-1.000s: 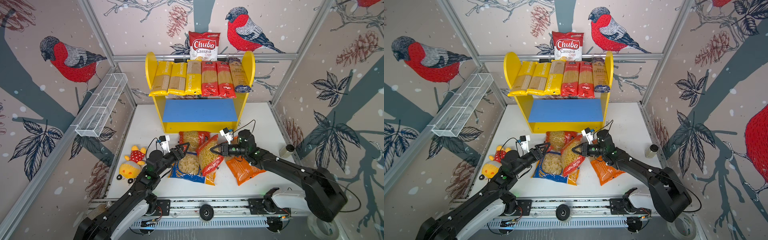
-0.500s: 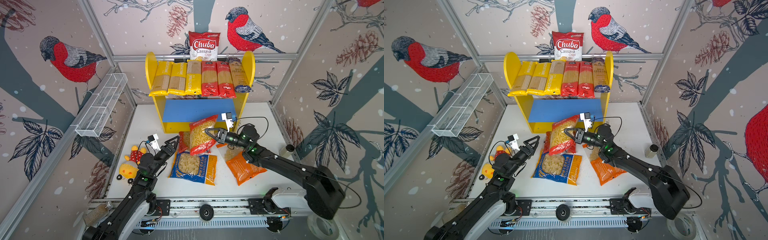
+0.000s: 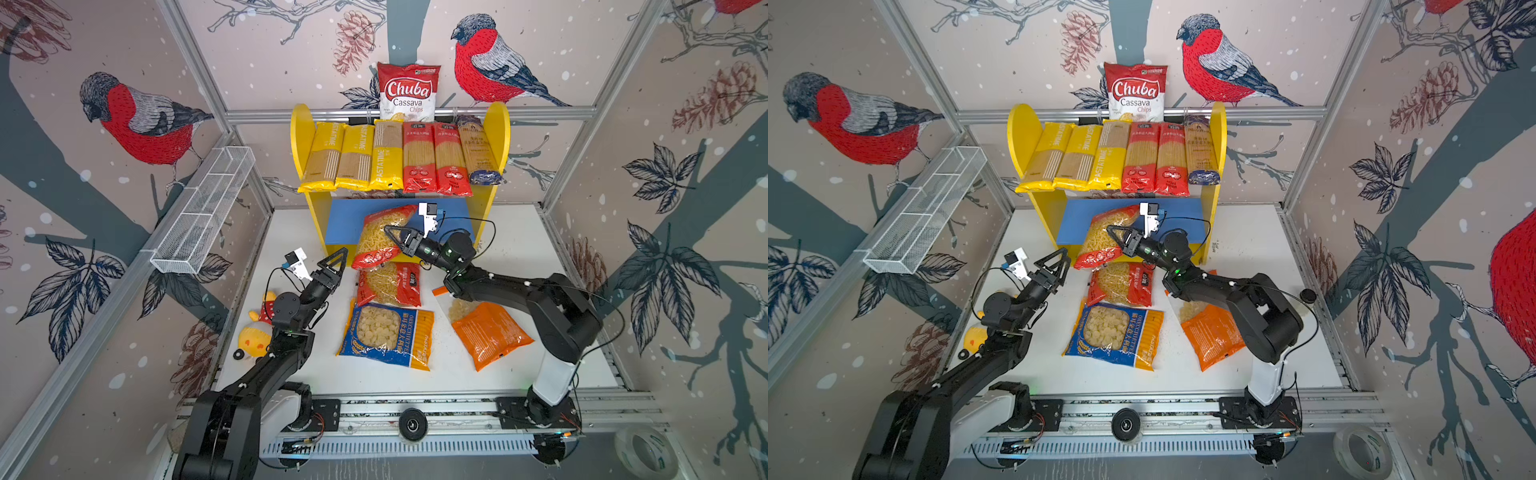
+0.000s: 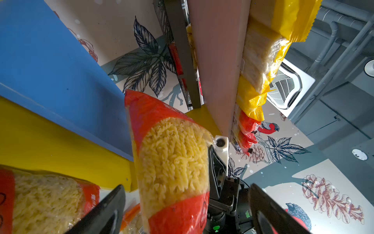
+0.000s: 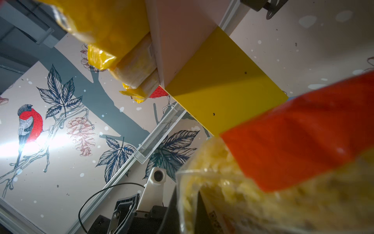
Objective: Arrange pasta packages on shelves
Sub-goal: Place the pasta bag on the shelf.
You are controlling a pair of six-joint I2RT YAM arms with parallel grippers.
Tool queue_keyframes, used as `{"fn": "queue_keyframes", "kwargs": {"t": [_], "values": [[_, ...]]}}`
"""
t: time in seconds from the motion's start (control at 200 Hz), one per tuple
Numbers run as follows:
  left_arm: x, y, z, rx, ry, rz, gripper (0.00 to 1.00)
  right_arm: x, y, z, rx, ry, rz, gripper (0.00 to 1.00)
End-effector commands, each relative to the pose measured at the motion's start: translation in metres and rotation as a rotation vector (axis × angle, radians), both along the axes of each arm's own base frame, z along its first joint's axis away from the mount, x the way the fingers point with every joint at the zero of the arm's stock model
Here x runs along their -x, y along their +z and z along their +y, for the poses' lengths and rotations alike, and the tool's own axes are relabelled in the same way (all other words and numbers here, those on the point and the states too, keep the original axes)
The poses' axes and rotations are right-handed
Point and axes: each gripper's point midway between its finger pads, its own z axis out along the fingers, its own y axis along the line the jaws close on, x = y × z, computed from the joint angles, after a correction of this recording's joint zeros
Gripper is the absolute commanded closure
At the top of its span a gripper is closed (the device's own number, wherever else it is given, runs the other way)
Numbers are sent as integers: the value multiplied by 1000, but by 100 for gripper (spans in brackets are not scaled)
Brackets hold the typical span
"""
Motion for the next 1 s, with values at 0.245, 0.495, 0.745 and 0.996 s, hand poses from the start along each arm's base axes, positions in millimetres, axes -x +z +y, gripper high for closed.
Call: {"fn": "queue_keyframes", "kwargs": {"t": [0.245,0.495,0.745,0.996], "values": [[-22,-35,6,-153,70,62,6,-81,-86,-3,58,-89,392,74],[-30,-46,-3,-111,31,73,8,-73,-130,-10,205,-97,565,51],[-43,-47,-33,-130,-47,63,15,-57,-130,-16,230,-72,602,45],[-67,-57,-48,-138,-83,81,30,-33,-135,-18,257,-22,602,40]]}}
